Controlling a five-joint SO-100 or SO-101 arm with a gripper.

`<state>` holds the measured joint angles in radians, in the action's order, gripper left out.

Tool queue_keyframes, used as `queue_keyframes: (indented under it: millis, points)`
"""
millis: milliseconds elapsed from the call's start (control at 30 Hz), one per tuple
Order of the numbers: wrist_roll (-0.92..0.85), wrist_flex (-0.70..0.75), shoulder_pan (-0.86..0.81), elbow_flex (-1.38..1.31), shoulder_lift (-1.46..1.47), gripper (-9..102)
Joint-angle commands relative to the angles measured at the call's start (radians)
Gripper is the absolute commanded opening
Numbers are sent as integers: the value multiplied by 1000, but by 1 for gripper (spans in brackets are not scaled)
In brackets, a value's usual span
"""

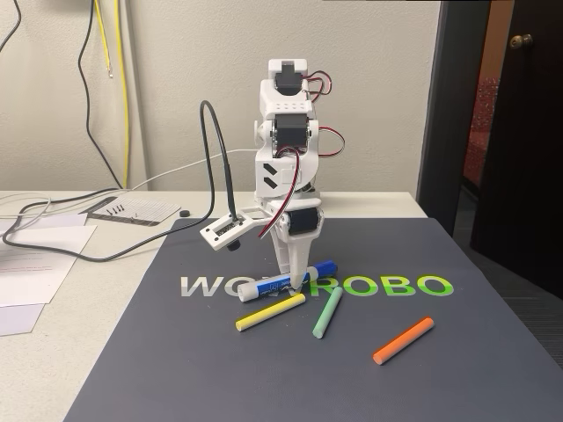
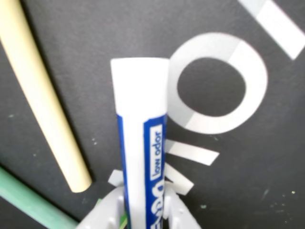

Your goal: Pick up the blue marker.

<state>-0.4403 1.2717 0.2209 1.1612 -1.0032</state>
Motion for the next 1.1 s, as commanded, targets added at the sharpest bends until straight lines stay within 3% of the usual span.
queue_keyframes:
  millis: [0, 267, 1067]
  points:
    - [15, -3, 14, -41, -14, 5]
    - [101, 0, 25, -41, -87, 1]
    - [376, 334, 77, -28, -876, 1]
